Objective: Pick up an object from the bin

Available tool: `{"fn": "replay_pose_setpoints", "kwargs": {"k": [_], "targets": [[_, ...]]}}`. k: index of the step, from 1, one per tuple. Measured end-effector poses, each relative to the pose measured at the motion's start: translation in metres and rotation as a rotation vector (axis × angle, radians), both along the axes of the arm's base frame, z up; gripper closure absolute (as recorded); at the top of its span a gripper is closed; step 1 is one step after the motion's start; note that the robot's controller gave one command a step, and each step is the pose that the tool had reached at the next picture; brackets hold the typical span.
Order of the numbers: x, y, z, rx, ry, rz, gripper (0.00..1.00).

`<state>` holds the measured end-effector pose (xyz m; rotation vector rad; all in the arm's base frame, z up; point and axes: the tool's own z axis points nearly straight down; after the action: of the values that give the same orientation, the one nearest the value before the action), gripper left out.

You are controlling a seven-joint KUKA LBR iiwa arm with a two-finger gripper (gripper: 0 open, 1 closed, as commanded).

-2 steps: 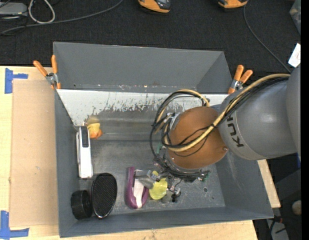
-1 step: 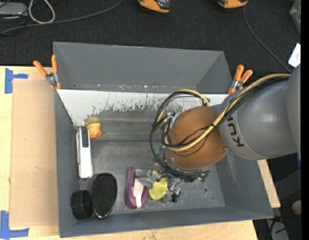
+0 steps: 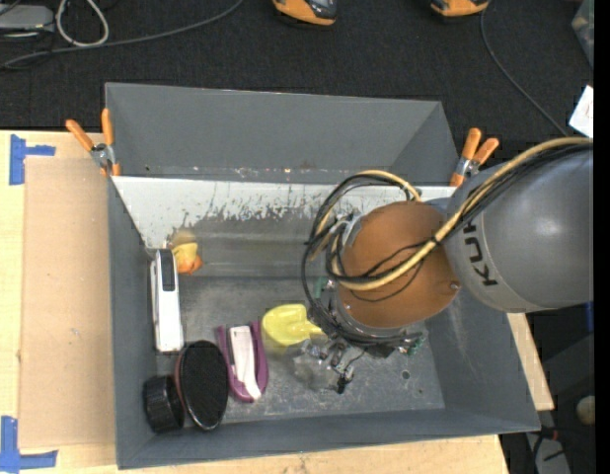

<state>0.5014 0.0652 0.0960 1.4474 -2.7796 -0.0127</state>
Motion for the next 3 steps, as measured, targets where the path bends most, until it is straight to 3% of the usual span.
{"fn": "replay_pose_setpoints", "kwargs": {"k": [1,3], "targets": [[0.003,0.001,0.044,0.002,-0.011,0.001,1.00],[0.003,0.001,0.078,0.003,-0.011,-0.001,1.00]]}}
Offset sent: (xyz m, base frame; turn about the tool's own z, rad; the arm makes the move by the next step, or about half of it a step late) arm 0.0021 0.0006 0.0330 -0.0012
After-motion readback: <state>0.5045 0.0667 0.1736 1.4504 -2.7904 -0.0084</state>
